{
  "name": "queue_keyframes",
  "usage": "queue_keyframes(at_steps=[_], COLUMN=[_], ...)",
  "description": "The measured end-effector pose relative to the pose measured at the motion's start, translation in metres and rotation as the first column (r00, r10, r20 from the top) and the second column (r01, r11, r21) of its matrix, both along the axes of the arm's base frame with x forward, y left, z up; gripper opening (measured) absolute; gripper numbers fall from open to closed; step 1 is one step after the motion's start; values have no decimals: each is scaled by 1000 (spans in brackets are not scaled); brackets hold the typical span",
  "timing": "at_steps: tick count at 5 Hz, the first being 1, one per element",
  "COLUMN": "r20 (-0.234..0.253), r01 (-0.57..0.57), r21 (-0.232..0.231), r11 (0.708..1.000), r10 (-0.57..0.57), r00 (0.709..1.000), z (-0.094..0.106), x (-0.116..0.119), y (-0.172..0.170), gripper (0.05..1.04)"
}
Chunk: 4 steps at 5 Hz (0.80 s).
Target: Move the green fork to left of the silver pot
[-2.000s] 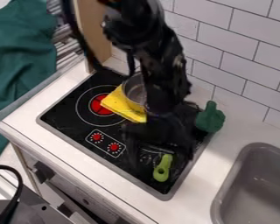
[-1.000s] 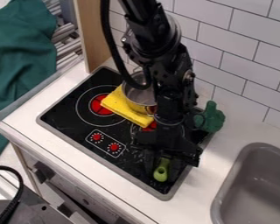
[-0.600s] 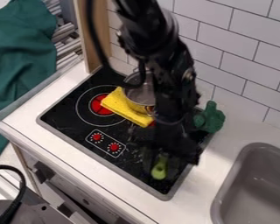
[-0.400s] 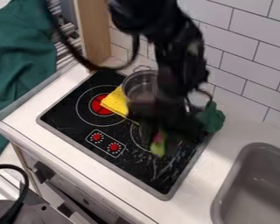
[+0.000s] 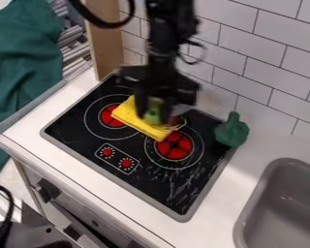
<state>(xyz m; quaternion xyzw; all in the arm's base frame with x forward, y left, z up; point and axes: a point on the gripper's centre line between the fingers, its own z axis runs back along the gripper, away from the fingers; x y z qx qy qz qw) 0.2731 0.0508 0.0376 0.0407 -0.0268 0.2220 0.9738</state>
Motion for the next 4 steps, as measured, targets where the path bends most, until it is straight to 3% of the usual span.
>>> queue_keyframes(at_steps=[1,3,4], r20=[16,-10,-44], r01=[-94,-121,-47], r21=[-34,-46,10], r11=[995,992,999], r10=[95,121,48], r00=[995,993,998], z=[-17,-43,-53], x=[12,34,48], y=[39,83,97], gripper=[381,381,381])
